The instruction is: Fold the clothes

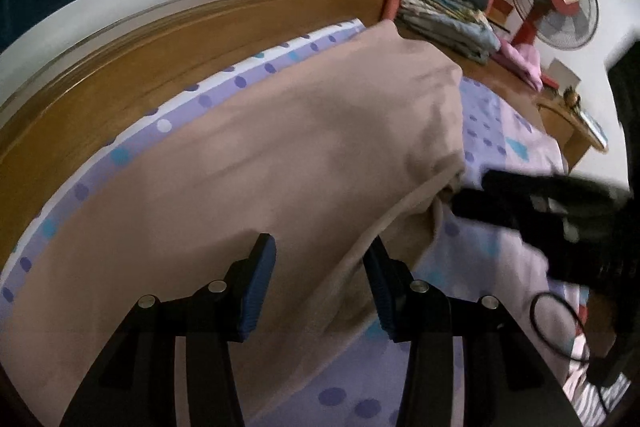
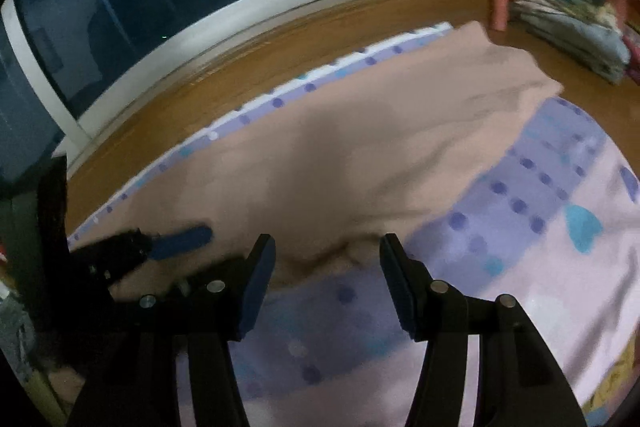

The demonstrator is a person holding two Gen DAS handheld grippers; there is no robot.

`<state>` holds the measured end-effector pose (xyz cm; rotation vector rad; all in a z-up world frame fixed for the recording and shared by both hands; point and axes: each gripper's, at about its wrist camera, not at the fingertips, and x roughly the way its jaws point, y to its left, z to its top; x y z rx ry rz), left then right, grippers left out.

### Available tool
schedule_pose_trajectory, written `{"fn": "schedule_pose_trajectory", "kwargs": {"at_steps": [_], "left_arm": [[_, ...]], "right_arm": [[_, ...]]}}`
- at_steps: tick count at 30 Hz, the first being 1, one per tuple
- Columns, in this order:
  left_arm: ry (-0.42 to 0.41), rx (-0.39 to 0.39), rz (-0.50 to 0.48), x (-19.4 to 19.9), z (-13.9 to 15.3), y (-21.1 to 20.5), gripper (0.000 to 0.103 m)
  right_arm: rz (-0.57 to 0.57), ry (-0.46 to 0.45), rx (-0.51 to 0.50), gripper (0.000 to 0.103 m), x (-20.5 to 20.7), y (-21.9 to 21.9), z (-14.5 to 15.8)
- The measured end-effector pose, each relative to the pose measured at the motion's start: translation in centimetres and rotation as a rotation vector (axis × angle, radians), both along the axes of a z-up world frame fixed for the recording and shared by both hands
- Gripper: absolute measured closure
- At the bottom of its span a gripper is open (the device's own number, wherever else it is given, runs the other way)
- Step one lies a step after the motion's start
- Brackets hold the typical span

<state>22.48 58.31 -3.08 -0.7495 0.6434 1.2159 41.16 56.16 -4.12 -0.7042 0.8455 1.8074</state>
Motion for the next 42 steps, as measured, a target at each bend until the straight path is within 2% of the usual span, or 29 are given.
{"fn": "schedule_pose_trajectory", "kwargs": {"at_steps": [4, 6, 14, 17, 19, 21, 26, 30, 32, 36, 38, 42], "left_arm": [[-0.047, -0.007, 0.024, -0.7, -0.1, 0.3, 0.057], [-0.066, -0.005, 0.033, -0.9, 0.0, 0.3, 0.057], [-0.087, 0.004, 0.058, -1.8, 0.5, 0.2, 0.057], [-0.11, 0.009, 0.067, -2.3, 0.8, -0.3, 0.057], [-0.149, 0.013, 0.075, -2.9, 1.3, -0.9, 0.057], [-0.17, 0.024, 0.075, -3.2, 1.8, -1.5, 0.057], [-0.15, 0.034, 0.07, -3.1, 2.2, -1.8, 0.057], [-0.173, -0.037, 0.064, -3.0, 0.1, -0.7, 0.057], [-0.165, -0.047, 0.063, -2.9, -0.5, -0.6, 0.057], [-0.115, -0.042, 0.045, -2.3, -0.4, -1.0, 0.057], [-0.078, -0.041, 0.039, -1.7, -0.4, -1.4, 0.057], [-0.015, -0.034, 0.047, -1.0, -0.5, -2.1, 0.057]], "right_arm": [[-0.011, -0.086, -0.024, 0.048, -0.9, -0.1, -1.1], [-0.015, -0.096, -0.014, 0.048, -1.7, 0.5, -1.2], [-0.084, -0.236, 0.034, 0.047, -4.2, 2.9, -2.1], [-0.132, -0.303, 0.056, 0.047, -3.7, 2.6, -1.9], [-0.169, -0.317, 0.059, 0.047, -2.5, 2.1, -1.6], [-0.192, -0.276, 0.047, 0.047, -0.9, 1.6, -1.1], [-0.213, -0.184, 0.02, 0.047, 2.0, 0.7, -0.6], [-0.226, -0.198, -0.01, 0.047, 2.5, 0.4, -1.5], [-0.228, -0.2, -0.014, 0.047, 2.7, 0.0, -1.7], [-0.232, -0.214, -0.019, 0.047, 3.1, -0.7, -1.4], [-0.221, -0.167, 0.013, 0.047, 3.2, -1.3, -0.1], [-0.108, -0.111, 0.104, 0.047, 0.8, -1.1, 2.3]]}}
